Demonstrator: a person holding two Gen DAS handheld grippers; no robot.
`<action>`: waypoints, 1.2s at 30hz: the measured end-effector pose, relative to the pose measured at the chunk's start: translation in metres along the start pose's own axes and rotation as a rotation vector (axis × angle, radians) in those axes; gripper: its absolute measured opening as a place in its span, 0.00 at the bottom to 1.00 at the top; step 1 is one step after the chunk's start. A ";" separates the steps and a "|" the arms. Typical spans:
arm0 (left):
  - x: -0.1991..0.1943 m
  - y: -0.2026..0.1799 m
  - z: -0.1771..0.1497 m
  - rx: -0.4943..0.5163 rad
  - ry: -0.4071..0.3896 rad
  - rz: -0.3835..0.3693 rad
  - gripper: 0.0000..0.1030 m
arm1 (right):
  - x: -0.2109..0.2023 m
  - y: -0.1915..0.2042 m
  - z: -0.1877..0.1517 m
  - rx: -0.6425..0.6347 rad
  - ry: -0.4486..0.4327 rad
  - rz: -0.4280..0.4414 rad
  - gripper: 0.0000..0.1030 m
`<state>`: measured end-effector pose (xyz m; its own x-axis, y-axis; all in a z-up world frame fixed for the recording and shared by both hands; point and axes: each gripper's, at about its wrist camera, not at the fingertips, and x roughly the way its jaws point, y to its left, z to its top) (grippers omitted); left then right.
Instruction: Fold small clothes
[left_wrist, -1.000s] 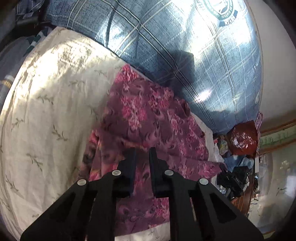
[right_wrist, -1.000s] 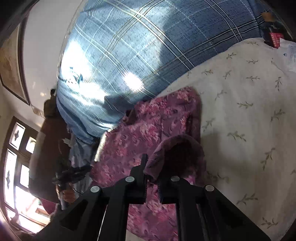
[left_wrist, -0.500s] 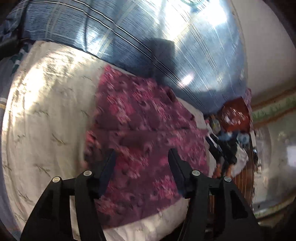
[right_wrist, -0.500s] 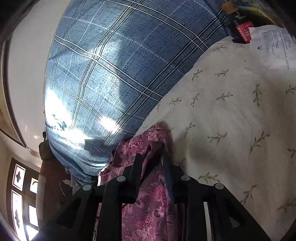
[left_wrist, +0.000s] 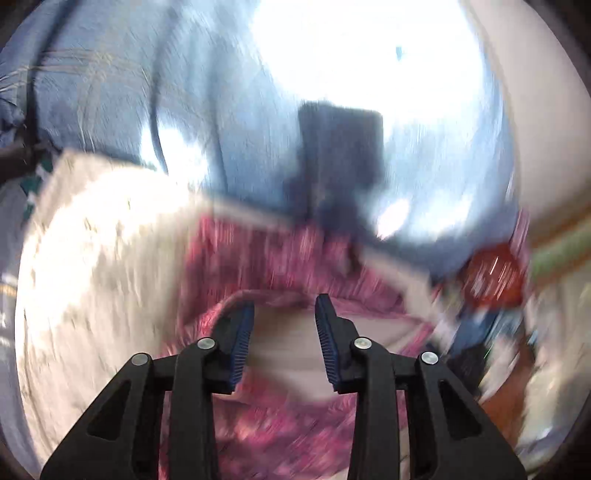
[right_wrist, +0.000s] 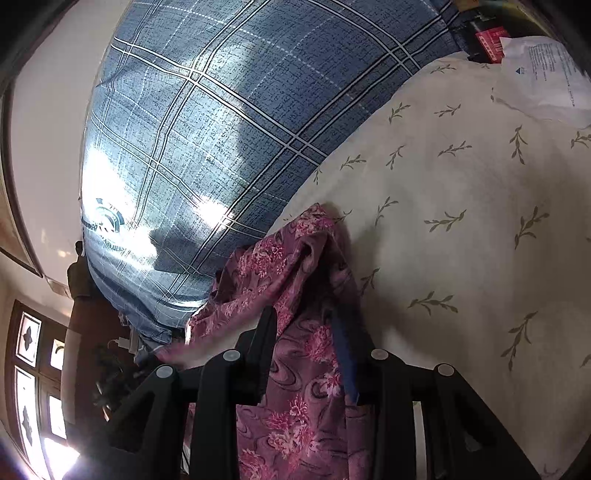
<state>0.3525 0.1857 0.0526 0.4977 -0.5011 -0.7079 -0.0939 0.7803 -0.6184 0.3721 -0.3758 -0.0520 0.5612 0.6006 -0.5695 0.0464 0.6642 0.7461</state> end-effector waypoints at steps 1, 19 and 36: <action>-0.005 0.003 0.003 -0.007 -0.021 0.026 0.49 | -0.002 0.000 0.001 -0.005 -0.005 -0.008 0.37; 0.043 -0.014 -0.063 0.347 0.213 0.123 0.60 | 0.028 0.024 0.023 -0.167 0.022 -0.110 0.43; 0.042 0.052 -0.013 0.008 0.182 0.132 0.59 | 0.039 -0.003 0.037 -0.095 0.014 -0.116 0.51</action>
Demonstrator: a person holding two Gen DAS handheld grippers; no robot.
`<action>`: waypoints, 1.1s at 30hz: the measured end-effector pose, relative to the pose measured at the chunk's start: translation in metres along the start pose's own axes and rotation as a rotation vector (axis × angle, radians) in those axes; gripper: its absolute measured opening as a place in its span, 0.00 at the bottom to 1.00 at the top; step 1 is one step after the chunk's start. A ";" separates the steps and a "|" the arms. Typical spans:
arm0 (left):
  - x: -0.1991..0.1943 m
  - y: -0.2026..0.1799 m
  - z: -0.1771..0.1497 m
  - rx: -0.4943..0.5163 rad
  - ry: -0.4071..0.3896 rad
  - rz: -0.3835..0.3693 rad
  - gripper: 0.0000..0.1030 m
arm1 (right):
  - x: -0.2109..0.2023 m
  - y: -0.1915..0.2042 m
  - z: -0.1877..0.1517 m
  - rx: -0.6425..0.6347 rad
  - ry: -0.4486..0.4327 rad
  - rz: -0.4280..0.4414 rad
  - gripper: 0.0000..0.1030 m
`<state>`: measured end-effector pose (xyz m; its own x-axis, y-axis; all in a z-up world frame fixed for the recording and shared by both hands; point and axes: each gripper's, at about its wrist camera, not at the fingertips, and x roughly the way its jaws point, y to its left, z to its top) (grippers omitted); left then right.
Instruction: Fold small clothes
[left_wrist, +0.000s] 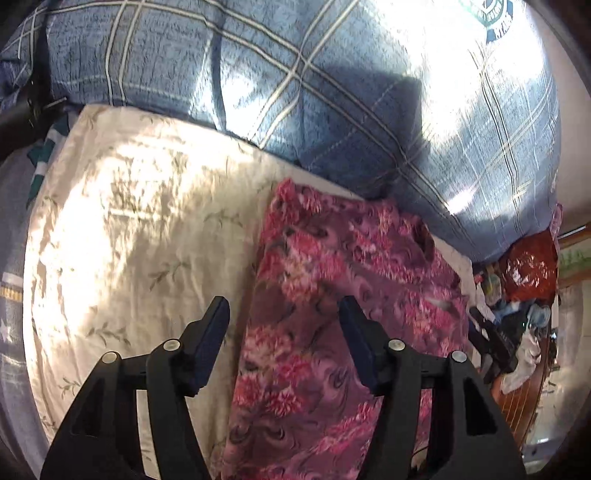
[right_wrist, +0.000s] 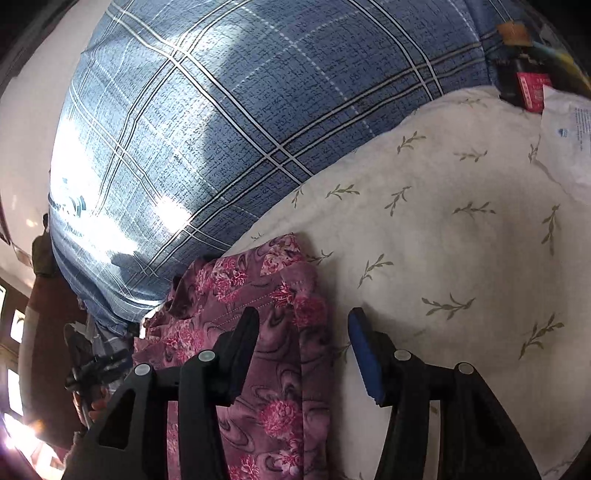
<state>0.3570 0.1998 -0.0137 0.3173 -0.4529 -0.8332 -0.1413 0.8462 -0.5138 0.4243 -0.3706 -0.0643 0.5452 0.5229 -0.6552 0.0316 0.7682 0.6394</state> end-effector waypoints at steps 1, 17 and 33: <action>0.002 -0.003 -0.004 0.014 0.010 -0.001 0.59 | 0.000 0.000 0.000 0.007 -0.008 0.007 0.51; 0.014 -0.046 -0.030 0.211 -0.096 0.114 0.32 | 0.011 0.027 -0.006 -0.154 -0.017 -0.081 0.19; -0.046 -0.057 -0.008 0.120 -0.341 0.125 0.02 | -0.057 0.078 0.017 -0.277 -0.226 0.031 0.06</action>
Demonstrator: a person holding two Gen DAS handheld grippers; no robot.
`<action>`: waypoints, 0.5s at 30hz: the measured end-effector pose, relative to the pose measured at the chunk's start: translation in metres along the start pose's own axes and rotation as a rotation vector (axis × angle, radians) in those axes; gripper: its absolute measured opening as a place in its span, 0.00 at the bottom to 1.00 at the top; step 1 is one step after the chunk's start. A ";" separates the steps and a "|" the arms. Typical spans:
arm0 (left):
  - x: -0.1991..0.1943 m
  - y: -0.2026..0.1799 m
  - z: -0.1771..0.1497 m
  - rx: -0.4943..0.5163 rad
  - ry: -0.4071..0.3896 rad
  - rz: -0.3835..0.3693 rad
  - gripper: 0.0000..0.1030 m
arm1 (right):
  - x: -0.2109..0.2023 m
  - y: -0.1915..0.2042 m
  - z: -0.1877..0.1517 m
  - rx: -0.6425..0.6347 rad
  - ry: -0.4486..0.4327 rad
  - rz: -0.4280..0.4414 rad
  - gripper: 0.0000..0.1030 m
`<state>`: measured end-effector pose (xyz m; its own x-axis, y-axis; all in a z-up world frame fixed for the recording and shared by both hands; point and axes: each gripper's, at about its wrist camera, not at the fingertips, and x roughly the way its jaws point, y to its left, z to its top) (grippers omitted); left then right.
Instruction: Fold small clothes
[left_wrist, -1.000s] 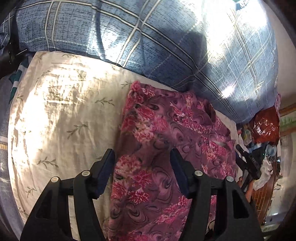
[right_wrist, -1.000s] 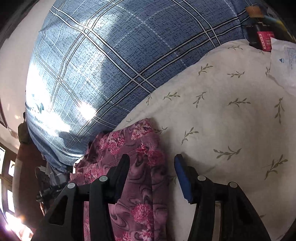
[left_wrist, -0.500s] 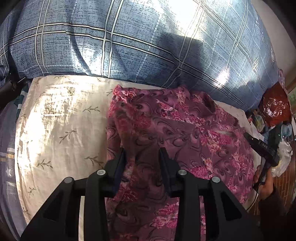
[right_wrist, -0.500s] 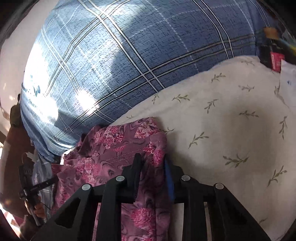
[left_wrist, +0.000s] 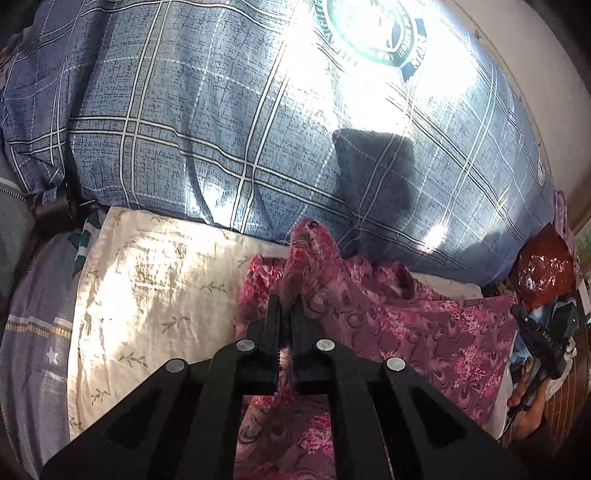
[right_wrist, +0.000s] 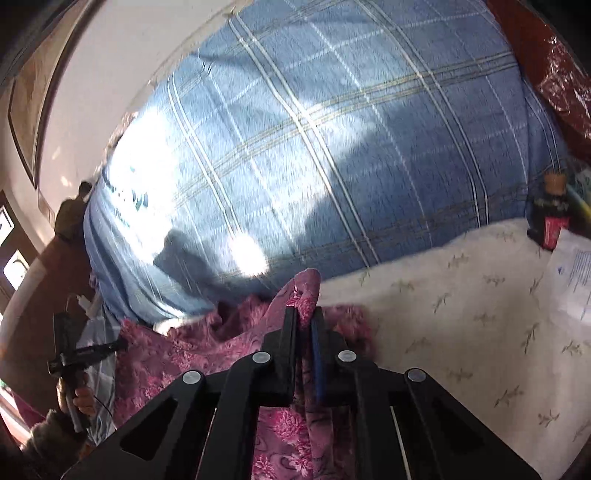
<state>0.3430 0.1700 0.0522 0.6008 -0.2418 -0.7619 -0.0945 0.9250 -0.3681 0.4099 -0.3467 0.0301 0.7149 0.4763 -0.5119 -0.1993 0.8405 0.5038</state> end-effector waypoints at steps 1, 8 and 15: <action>0.003 0.002 0.006 -0.011 -0.015 0.008 0.02 | 0.003 -0.003 0.005 0.014 -0.012 -0.005 0.06; 0.093 0.025 0.008 -0.083 0.113 0.133 0.03 | 0.073 -0.057 -0.010 0.140 0.142 -0.141 0.07; 0.077 0.044 0.004 -0.165 0.105 0.110 0.06 | 0.049 -0.052 -0.024 0.145 0.063 -0.228 0.13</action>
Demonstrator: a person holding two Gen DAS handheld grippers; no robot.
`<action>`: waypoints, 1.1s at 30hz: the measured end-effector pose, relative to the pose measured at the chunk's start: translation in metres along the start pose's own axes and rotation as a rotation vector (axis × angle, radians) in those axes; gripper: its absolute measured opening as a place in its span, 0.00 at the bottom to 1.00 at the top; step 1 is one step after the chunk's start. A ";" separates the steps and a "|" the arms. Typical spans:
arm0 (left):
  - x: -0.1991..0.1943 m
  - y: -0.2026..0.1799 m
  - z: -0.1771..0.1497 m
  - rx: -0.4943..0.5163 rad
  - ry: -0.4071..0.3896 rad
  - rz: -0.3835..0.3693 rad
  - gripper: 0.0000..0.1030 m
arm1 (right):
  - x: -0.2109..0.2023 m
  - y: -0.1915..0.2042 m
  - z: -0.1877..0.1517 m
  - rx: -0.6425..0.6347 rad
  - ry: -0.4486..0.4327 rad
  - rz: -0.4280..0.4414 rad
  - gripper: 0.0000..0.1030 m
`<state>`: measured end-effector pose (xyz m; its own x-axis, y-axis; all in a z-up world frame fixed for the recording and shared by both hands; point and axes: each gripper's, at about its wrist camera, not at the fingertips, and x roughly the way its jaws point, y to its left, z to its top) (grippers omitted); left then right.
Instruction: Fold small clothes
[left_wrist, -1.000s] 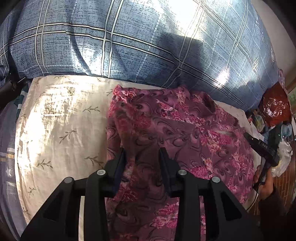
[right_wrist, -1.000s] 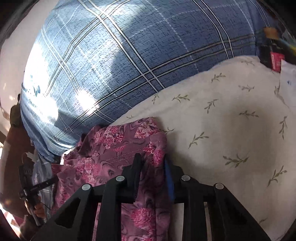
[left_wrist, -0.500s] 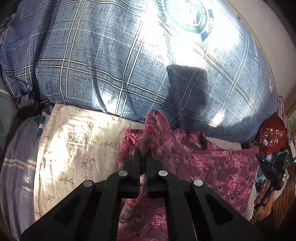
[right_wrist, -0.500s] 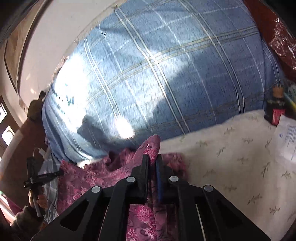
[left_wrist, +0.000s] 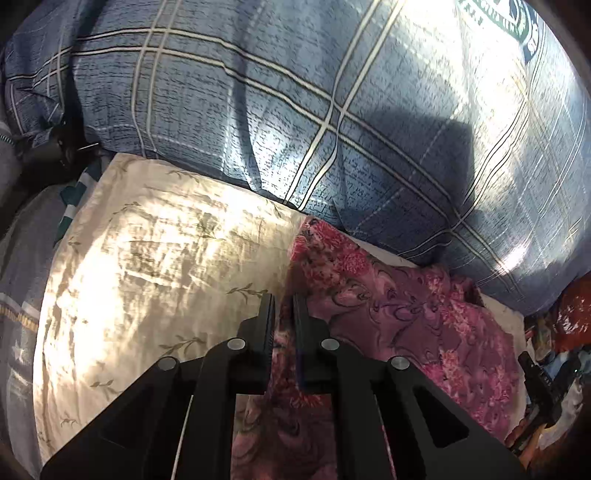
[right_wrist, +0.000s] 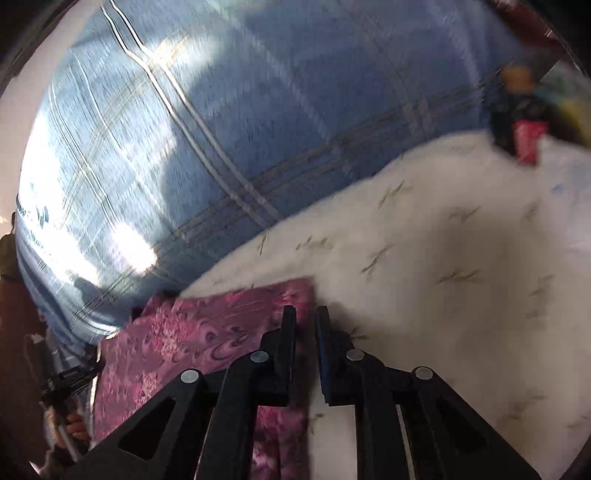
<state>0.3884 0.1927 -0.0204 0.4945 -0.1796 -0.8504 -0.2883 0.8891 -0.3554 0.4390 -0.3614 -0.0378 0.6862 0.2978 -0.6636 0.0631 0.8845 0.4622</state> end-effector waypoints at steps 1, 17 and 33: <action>-0.009 0.004 -0.001 -0.015 -0.006 -0.019 0.06 | -0.013 0.003 -0.002 -0.007 -0.024 0.025 0.13; -0.087 -0.035 -0.125 0.028 0.053 -0.111 0.43 | -0.078 0.062 -0.101 -0.132 0.068 0.140 0.48; -0.114 -0.052 -0.206 0.065 0.101 -0.138 0.50 | -0.080 0.073 -0.170 -0.139 0.188 0.021 0.69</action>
<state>0.1786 0.0801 0.0150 0.4399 -0.3403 -0.8311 -0.1680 0.8779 -0.4484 0.2654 -0.2600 -0.0508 0.5387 0.3664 -0.7586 -0.0586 0.9146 0.4001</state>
